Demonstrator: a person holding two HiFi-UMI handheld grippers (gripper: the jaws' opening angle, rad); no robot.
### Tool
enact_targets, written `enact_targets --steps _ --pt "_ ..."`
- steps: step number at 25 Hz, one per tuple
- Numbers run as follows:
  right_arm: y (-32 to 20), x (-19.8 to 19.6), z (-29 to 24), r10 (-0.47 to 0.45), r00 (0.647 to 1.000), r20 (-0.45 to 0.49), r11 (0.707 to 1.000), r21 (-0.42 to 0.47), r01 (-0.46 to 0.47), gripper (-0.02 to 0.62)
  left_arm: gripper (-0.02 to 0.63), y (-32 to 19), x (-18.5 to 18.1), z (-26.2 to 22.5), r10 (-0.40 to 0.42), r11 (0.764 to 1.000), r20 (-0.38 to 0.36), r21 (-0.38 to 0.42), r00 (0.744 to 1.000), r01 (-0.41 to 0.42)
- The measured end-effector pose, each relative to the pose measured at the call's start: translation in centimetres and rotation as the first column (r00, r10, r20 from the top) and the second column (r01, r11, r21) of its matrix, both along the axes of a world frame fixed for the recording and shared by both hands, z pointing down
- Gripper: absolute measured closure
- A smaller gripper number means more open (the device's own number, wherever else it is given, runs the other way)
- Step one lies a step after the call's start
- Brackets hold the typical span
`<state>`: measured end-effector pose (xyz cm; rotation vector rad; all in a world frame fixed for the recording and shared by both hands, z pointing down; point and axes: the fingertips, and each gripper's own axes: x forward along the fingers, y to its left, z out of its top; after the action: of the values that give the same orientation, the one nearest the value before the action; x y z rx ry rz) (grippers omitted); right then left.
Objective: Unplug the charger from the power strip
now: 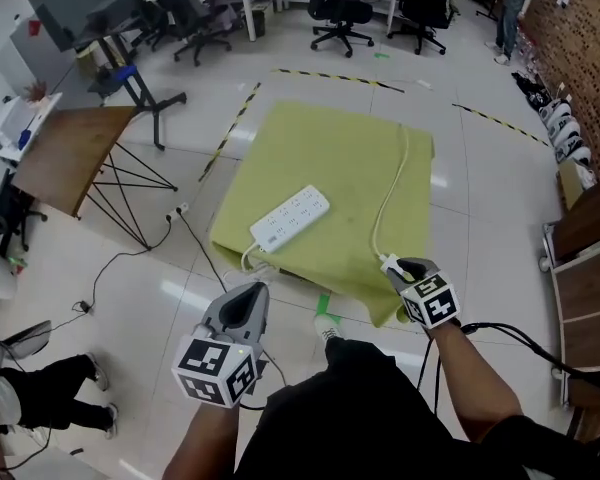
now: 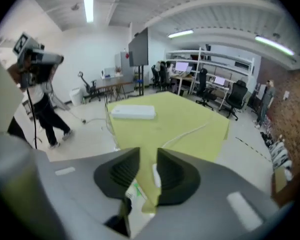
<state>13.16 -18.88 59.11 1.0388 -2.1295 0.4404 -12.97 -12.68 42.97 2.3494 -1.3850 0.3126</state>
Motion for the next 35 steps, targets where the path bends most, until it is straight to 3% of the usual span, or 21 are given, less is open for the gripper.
enact_targets --steps 1,2,3,6,9,12,14,16,21,27,35 --pt "1.0 -0.7 -1.9 0.028 0.996 0.083 0.999 0.026 -0.031 0.568 0.600 0.9 0.0 -0.1 -0.001 1.000 -0.006 0.006 1.000 0.001" --pt "2.2 -1.3 -3.9 0.053 0.983 0.176 0.997 0.043 -0.061 0.594 0.600 1.8 0.0 -0.2 0.000 1.000 -0.013 0.010 1.000 0.000" --pt "3.5 -2.0 -5.9 0.072 0.959 0.276 0.995 0.049 -0.088 0.594 0.600 2.8 0.1 -0.3 0.003 1.000 -0.020 0.012 1.000 -0.003" --pt "8.5 -4.3 -11.3 0.088 0.841 0.534 0.992 0.034 -0.125 0.594 0.600 5.8 0.9 -0.1 0.023 1.000 -0.035 0.014 0.999 -0.023" --pt "13.7 -6.5 -15.4 0.032 0.762 0.647 0.996 0.043 -0.079 0.594 0.600 7.8 1.7 0.0 0.036 0.999 -0.043 0.015 0.998 -0.035" --pt "18.4 -8.7 -19.0 -0.084 0.722 0.687 0.995 0.095 0.025 0.594 0.600 9.2 2.4 -0.6 0.035 0.999 -0.050 0.042 0.998 -0.033" --pt "20.5 -9.7 -20.9 -0.167 0.728 0.665 0.984 0.155 0.084 0.594 0.600 9.3 2.4 -1.3 0.018 0.998 -0.051 0.069 0.999 -0.014" --pt "21.9 -9.9 -21.7 -0.212 0.761 0.614 0.973 0.203 0.107 0.594 0.600 9.5 2.3 -2.0 -0.007 0.996 -0.053 0.084 0.999 0.011" --pt "24.3 -7.3 -21.4 -0.176 0.811 0.558 0.977 0.198 0.076 0.595 0.600 10.8 2.6 -2.9 -0.062 0.991 -0.055 0.114 0.997 0.068" --pt "28.9 -1.5 -21.1 -0.163 0.834 0.528 0.978 0.197 0.067 0.595 0.600 13.5 5.8 -2.8 -0.120 0.986 -0.052 0.111 0.991 0.125" --pt "34.1 4.5 -20.7 -0.171 0.829 0.532 0.977 0.203 0.072 0.594 0.600 19.0 12.1 -3.5 -0.124 0.985 -0.034 0.116 0.992 0.127"
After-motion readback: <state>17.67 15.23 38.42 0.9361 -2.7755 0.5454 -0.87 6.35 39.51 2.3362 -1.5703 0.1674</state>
